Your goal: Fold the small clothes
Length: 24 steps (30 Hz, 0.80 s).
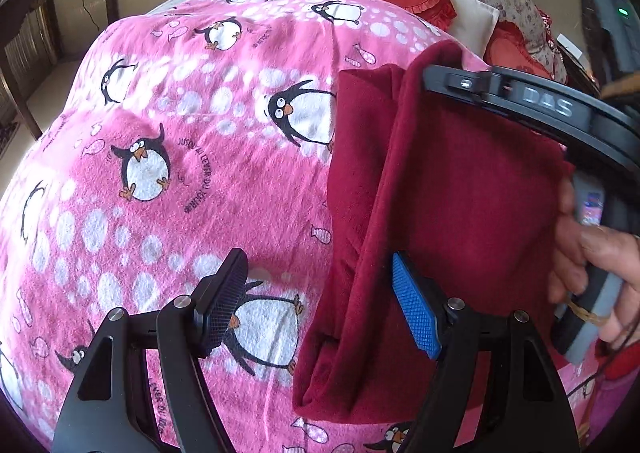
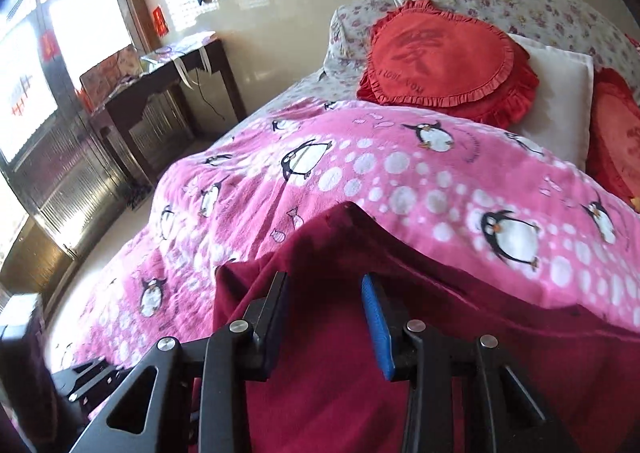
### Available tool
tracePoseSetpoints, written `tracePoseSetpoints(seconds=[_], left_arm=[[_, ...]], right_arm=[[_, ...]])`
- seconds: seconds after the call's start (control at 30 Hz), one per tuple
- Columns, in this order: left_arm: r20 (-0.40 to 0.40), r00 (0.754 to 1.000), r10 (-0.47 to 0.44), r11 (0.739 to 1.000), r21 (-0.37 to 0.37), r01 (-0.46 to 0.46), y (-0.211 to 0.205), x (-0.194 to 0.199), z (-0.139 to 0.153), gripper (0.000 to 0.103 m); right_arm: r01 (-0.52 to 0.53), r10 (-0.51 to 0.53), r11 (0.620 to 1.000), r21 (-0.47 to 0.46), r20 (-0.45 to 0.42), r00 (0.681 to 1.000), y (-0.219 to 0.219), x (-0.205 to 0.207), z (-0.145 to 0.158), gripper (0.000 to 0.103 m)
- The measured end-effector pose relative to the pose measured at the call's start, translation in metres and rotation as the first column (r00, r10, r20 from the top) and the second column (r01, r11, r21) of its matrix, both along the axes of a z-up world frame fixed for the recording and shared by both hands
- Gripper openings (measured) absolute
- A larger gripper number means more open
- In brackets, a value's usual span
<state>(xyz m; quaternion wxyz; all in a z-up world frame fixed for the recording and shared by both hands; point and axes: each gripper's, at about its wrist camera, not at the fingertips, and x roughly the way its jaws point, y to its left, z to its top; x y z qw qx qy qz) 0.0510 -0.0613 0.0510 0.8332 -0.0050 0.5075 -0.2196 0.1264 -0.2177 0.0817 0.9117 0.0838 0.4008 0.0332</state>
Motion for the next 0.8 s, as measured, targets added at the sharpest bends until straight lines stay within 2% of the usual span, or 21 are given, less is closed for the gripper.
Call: tracePoseSetpoints(seconds=[0.13,0.33,0.43,0.6,0.7,0.8], left_arm=[[0.006,1.0,-0.002,1.0,-0.008,0.002,0.001,0.001,-0.001,0.074],[-0.002,1.0,0.0,1.0,-0.013,0.0,0.0,0.007,-0.003,0.074],[-0.003,1.0,-0.001,1.0,-0.013,0.001,0.0,0.006,-0.002,0.074],[-0.005,1.0,0.005,1.0,-0.021,-0.005,0.002,0.002,-0.004,0.074],[-0.012,1.0,0.008,1.0,-0.023,-0.009,0.003,0.001,-0.004,0.074],[0.0,1.0,0.0,1.0,-0.013,0.0,0.004,-0.002,0.002,0.074]], right_arm=[[0.043,-0.042,0.999,0.018,-0.038,0.998,-0.004,0.025,-0.015,0.036],[0.051,-0.051,0.999,0.007,-0.063,0.997,-0.005,0.039,-0.024,0.036],[0.053,-0.052,0.999,0.011,-0.069,0.996,-0.004,0.034,-0.016,0.036],[0.052,-0.052,0.999,0.015,-0.032,0.998,-0.004,0.008,0.002,0.036],[0.088,-0.088,0.996,-0.006,-0.036,0.995,-0.013,-0.006,0.001,0.036],[0.131,-0.13,0.991,0.025,-0.047,0.99,-0.031,-0.02,0.0,0.036]])
